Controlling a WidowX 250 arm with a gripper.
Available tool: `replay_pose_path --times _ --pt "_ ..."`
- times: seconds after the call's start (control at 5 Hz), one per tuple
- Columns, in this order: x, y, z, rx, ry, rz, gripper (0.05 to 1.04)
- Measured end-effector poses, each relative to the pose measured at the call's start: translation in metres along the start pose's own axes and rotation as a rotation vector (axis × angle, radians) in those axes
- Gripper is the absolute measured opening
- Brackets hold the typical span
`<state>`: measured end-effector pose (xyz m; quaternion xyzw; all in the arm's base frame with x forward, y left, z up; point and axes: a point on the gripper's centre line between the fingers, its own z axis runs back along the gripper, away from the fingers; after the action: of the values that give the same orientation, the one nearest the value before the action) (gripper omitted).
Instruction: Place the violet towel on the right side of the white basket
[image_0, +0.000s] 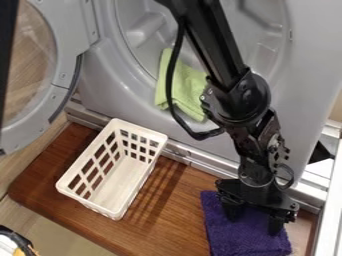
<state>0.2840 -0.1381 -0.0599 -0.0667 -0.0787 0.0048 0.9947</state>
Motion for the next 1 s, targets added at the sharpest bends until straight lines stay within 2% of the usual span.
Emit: replay_pose_path --times 0.4,1.0 --pt "-0.01 0.007 -0.01 0.016 0.023 0.01 1.001" --pt "-0.003 0.041 -0.011 0.033 0.035 0.056 1.001"
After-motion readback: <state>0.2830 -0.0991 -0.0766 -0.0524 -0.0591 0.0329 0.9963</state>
